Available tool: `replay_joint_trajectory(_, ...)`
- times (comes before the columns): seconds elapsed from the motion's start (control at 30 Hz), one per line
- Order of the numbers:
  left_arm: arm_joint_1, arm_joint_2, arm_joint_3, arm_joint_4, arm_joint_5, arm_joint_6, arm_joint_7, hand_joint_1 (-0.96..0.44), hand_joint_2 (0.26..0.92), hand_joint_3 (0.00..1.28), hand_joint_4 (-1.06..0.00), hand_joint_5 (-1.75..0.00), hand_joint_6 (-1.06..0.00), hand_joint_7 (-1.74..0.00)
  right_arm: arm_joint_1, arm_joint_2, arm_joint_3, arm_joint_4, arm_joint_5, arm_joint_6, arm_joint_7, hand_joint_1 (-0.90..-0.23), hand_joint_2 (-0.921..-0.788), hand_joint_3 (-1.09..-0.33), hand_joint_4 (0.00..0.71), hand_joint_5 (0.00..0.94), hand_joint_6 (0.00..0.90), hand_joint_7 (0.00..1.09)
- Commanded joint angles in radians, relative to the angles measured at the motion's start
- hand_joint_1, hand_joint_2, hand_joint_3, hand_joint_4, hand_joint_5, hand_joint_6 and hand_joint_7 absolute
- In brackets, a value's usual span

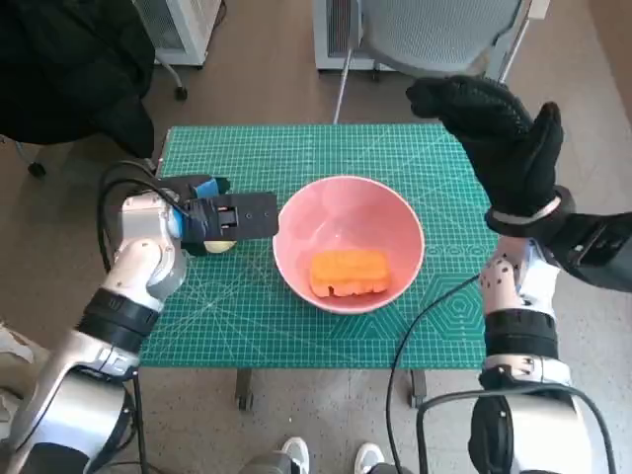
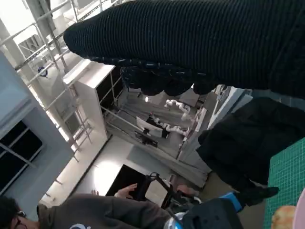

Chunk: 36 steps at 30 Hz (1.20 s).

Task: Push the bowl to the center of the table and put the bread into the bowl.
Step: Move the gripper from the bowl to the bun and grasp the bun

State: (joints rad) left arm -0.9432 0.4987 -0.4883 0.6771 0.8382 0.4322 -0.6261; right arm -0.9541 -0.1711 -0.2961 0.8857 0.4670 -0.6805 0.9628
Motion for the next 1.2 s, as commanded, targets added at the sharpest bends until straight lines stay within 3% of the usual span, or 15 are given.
replay_joint_trajectory(0.03, -0.037, -0.020, -0.013, 0.056, -0.009, -0.015, 0.015, -0.10, 0.701, 0.02, -0.36, -1.71, -0.25, -0.01, 0.036, -0.005, 0.006, -0.014, -0.012, 0.012, -0.011, -0.706, -0.921, -0.849, 0.269, 0.001, 0.330, 0.01)
replay_joint_trajectory(0.2, -0.043, -0.028, -0.023, 0.080, -0.011, -0.014, 0.021, -0.07, 0.708, 0.02, -0.41, -1.74, -0.27, -0.01, 0.045, -0.006, 0.011, -0.031, -0.013, 0.013, -0.019, -0.703, -0.921, -0.851, 0.268, 0.000, 0.329, 0.01)
replay_joint_trajectory(0.37, -0.043, -0.036, -0.029, 0.092, -0.010, 0.001, 0.024, -0.02, 0.728, 0.03, -0.31, -1.74, -0.32, -0.03, 0.054, -0.006, 0.016, -0.049, -0.012, 0.018, -0.024, -0.702, -0.921, -0.853, 0.266, 0.000, 0.329, 0.01)
replay_joint_trajectory(0.63, -0.052, -0.054, -0.046, 0.147, -0.008, -0.007, 0.033, -0.01, 0.733, 0.03, -0.29, -1.75, -0.33, -0.02, 0.060, -0.008, 0.022, -0.058, -0.011, 0.019, -0.029, -0.702, -0.921, -0.854, 0.265, 0.000, 0.329, 0.01)
replay_joint_trajectory(0.67, -0.058, -0.067, -0.056, 0.186, -0.005, -0.013, 0.039, 0.00, 0.757, 0.04, -0.27, -1.70, -0.44, -0.07, 0.062, -0.009, 0.022, -0.059, -0.011, 0.017, -0.028, -0.702, -0.921, -0.854, 0.264, 0.000, 0.329, 0.01)
replay_joint_trajectory(0.7, -0.061, -0.076, -0.064, 0.216, -0.004, -0.021, 0.047, 0.00, 0.766, 0.04, -0.26, -1.68, -0.47, -0.09, 0.063, -0.009, 0.023, -0.061, -0.011, 0.016, -0.029, -0.702, -0.921, -0.855, 0.264, 0.000, 0.329, 0.01)
replay_joint_trajectory(0.77, -0.067, -0.083, -0.071, 0.245, -0.008, -0.030, 0.059, 0.21, 0.857, 0.13, -0.43, -1.50, -0.62, -0.20, 0.065, -0.009, 0.024, -0.064, -0.010, 0.017, -0.030, -0.702, -0.921, -0.857, 0.263, 0.000, 0.328, 0.01)
replay_joint_trajectory(0.87, -0.078, -0.088, -0.075, 0.272, -0.014, -0.038, 0.071, 0.31, 0.900, 0.16, -0.51, -1.42, -0.69, -0.25, 0.065, -0.010, 0.025, -0.065, -0.010, 0.017, -0.031, -0.702, -0.921, -0.858, 0.263, 0.000, 0.328, 0.01)
replay_joint_trajectory(1.0, -0.082, -0.090, -0.081, 0.291, -0.018, -0.047, 0.086, 0.34, 0.915, 0.18, -0.54, -1.39, -0.71, -0.27, 0.066, -0.010, 0.026, -0.067, -0.009, 0.020, -0.032, -0.702, -0.921, -0.859, 0.263, 0.000, 0.328, 0.01)
replay_joint_trajectory(1.03, -0.080, -0.089, -0.085, 0.291, -0.015, -0.052, 0.090, 0.22, 0.904, 0.19, -0.54, -1.36, -0.66, -0.63, 0.066, -0.010, 0.026, -0.068, -0.009, 0.021, -0.031, -0.705, -0.921, -0.859, 0.262, 0.000, 0.327, 0.00)
replay_joint_trajectory(1.07, -0.080, -0.087, -0.088, 0.291, -0.014, -0.055, 0.094, 0.14, 0.870, 0.26, -0.53, -1.36, -0.61, -0.88, 0.067, -0.011, 0.027, -0.068, -0.008, 0.023, -0.031, -0.707, -0.921, -0.859, 0.261, 0.000, 0.327, 0.00)
replay_joint_trajectory(1.2, -0.076, -0.079, -0.093, 0.276, -0.016, -0.062, 0.097, 0.04, 0.826, 0.36, -0.52, -1.37, -0.54, -1.22, 0.067, -0.010, 0.028, -0.073, -0.007, 0.027, -0.030, -0.711, -0.921, -0.858, 0.261, 0.000, 0.326, 0.00)
